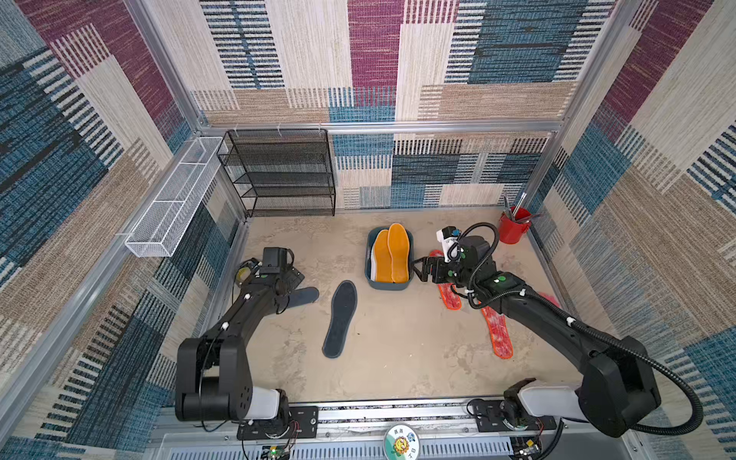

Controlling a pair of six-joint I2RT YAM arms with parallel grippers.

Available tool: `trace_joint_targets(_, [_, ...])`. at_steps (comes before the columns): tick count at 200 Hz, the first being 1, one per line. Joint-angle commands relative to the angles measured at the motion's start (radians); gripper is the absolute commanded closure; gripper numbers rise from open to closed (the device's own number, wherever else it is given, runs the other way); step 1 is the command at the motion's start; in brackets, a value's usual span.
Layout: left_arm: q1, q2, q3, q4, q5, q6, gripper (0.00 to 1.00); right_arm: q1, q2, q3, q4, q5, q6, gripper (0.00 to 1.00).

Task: Put the insoles into the storage box
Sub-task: Adjust the insole at the center of the board.

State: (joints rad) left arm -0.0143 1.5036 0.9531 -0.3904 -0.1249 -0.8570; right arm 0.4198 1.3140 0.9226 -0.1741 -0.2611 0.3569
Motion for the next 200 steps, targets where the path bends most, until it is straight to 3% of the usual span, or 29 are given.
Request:
trace_joint_targets(1, [-0.011, 0.091, 0.049, 0.029, 0.075, 0.045, 0.10, -0.001, -0.017, -0.003, 0.003, 0.024, 0.003, 0.02])
trace_joint_targets(76, [-0.070, 0.277, 0.153, 0.068, 0.085, 0.064, 0.09, -0.002, -0.045, -0.011, -0.015, 0.054, 0.013, 0.02])
trace_joint_targets(150, [-0.153, 0.317, 0.087, 0.114, 0.137, 0.029, 0.10, -0.003, -0.029, 0.010, -0.021, 0.066, -0.003, 0.02])
trace_joint_targets(200, [-0.209, 0.259, -0.025, 0.127, 0.202, 0.011, 0.11, -0.004, -0.024, 0.013, -0.025, 0.071, -0.012, 0.02])
